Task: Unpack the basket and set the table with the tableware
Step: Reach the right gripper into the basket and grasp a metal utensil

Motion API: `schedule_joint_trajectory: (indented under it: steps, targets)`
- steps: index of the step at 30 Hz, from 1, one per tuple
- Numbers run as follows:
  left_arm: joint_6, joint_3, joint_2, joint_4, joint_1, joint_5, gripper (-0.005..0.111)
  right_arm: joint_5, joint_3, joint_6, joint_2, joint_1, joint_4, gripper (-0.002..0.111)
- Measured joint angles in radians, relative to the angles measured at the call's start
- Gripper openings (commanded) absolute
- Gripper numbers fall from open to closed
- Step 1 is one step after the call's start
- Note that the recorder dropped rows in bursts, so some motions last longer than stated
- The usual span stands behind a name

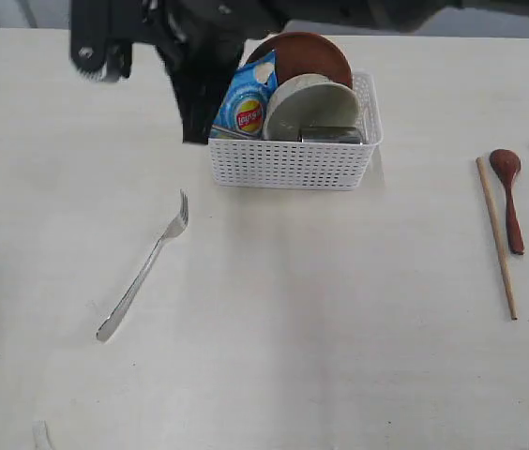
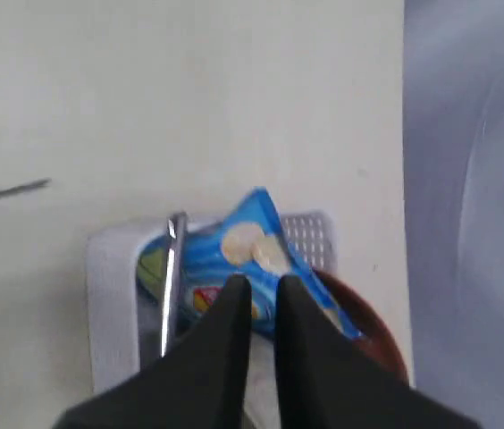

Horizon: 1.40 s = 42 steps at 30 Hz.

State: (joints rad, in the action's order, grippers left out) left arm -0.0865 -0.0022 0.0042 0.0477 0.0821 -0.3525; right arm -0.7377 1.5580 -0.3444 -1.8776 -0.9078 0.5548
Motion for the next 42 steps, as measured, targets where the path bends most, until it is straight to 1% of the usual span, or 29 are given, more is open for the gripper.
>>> schedule_joint_trajectory:
  steps: [2,5,8,12,15,18,22,23,25,28,29,30,36,42]
  targets:
    - [0.000,0.000,0.000,0.000,0.000,0.000,0.000,0.000,0.000,0.036,-0.007,0.060,-0.040,0.000]
    - [0.000,0.000,0.000,0.000,0.000,0.000,0.000,-0.005,-0.001,0.028,-0.020,0.148,-0.143,0.000]
    - [0.000,0.000,0.000,0.000,0.000,0.000,0.000,-0.010,-0.001,-0.029,-0.033,0.191,-0.238,0.000]
    - [0.000,0.000,0.000,0.000,0.000,0.000,0.000,0.013,-0.001,-0.081,-0.051,0.198,-0.328,0.000]
    - [0.000,0.000,0.000,0.000,0.000,0.000,0.000,-0.005,0.033,-0.094,-0.088,0.198,-0.370,0.000]
    - [0.000,0.000,0.000,0.000,0.000,0.000,0.000,-0.067,0.105,-0.120,-0.148,0.200,-0.423,0.000]
    - [0.000,0.000,0.000,0.000,0.000,0.000,0.000,-0.193,0.232,-0.203,-0.228,0.202,-0.514,0.000]
    - [0.000,0.000,0.000,0.000,0.000,0.000,0.000,-0.222,0.269,-0.213,-0.244,0.202,-0.529,0.002]
    - [0.000,0.000,0.000,0.000,0.000,0.000,0.000,-0.290,0.345,-0.232,-0.282,0.202,-0.555,0.010]
    - [0.000,0.000,0.000,0.000,0.000,0.000,0.000,-0.373,0.434,-0.248,-0.327,0.202,-0.570,0.029]
    - [0.000,0.000,0.000,0.000,0.000,0.000,0.000,-0.397,0.453,-0.256,-0.337,0.202,-0.572,0.034]
    - [0.000,0.000,0.000,0.000,0.000,0.000,0.000,-0.416,0.471,-0.263,-0.347,0.202,-0.574,0.037]
    - [0.000,0.000,0.000,0.000,0.000,0.000,0.000,-0.458,0.491,-0.318,-0.375,0.202,-0.577,0.034]
    - [0.000,0.000,0.000,0.000,0.000,0.000,0.000,-0.460,0.491,-0.357,-0.390,0.202,-0.577,0.034]
